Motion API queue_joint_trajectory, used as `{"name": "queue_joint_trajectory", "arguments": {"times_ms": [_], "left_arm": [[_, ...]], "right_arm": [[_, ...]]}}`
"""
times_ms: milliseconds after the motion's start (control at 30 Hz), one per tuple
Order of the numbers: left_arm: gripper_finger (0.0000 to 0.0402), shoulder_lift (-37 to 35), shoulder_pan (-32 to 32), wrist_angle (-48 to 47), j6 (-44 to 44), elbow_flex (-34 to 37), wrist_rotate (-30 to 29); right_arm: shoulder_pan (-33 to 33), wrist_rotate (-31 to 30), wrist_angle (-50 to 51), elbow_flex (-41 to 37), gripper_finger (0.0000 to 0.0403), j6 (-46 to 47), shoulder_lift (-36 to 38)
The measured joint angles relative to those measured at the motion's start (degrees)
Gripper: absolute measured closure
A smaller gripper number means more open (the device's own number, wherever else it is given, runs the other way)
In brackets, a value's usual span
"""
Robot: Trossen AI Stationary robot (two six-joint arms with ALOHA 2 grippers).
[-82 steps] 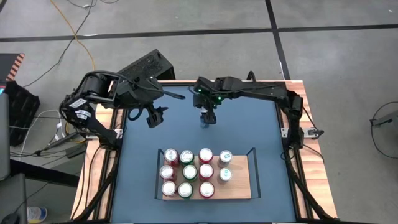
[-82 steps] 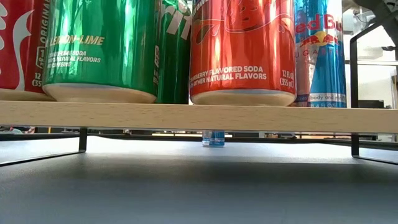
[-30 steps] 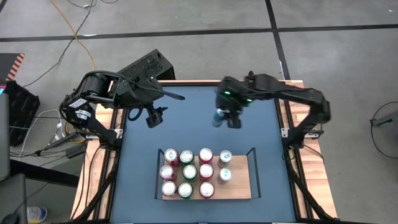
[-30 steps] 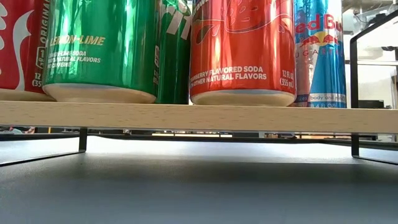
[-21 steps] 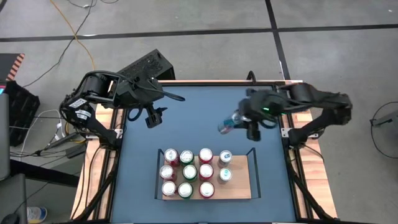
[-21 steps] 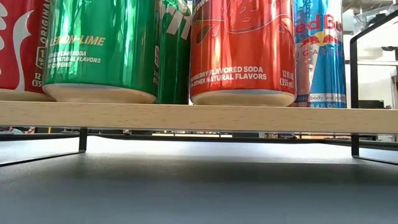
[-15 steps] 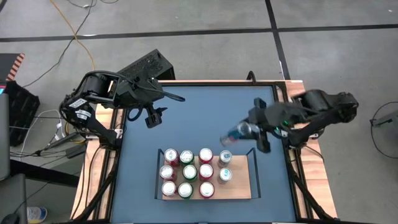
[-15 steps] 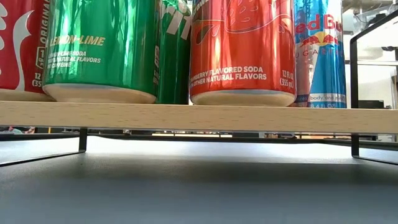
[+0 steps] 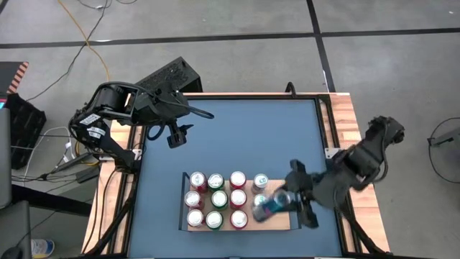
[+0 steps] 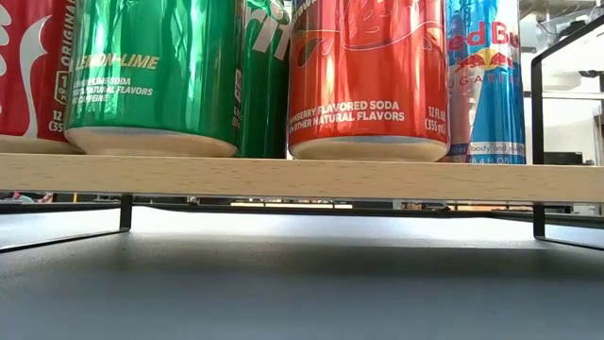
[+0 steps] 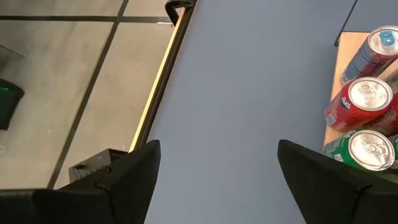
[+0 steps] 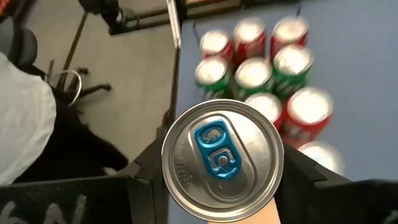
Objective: Place canned beverage on shelf
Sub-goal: Put the blue soda can on the shelf aligned with the other blue soda can
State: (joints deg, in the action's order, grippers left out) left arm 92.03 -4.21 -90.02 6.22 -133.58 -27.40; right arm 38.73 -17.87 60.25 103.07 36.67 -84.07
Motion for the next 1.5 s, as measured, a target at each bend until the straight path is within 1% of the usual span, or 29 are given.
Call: {"name": "queue_joint_trajectory", "arguments": {"times_ms": [200,400,700,933,1067,1267,1500], "left_arm": [[0.0090,0.00,0.02,0.00,2.88,0.00,0.43],[0.0090,0.00,-0.34,0.00,9.45,0.00,3.09],[0.0090,0.00,-4.63,1.45,16.74,0.00,3.14],[0.0090,0.00,-8.68,1.42,22.15,0.00,2.78],[0.0090,0.00,-11.33,1.43,24.78,0.00,2.67],[0.0090,0.00,-15.86,1.42,29.25,0.00,2.48],[0.0090,0.00,-20.46,1.42,32.57,0.00,-1.69]], "right_arm": [[4.88,-0.13,0.84,-0.02,0.0207,8.29,-4.36],[6.72,0.20,3.99,-0.04,0.0207,11.55,-8.62],[6.28,2.78,4.06,-0.04,0.0207,10.02,-16.18],[5.39,3.41,3.31,-0.04,0.0207,7.81,-21.31],[4.96,4.24,3.80,0.97,0.0207,6.43,-22.78],[3.73,3.11,3.91,3.06,0.0207,5.20,-23.09],[1.75,2.98,4.83,3.08,0.0207,3.31,-23.11]]}}
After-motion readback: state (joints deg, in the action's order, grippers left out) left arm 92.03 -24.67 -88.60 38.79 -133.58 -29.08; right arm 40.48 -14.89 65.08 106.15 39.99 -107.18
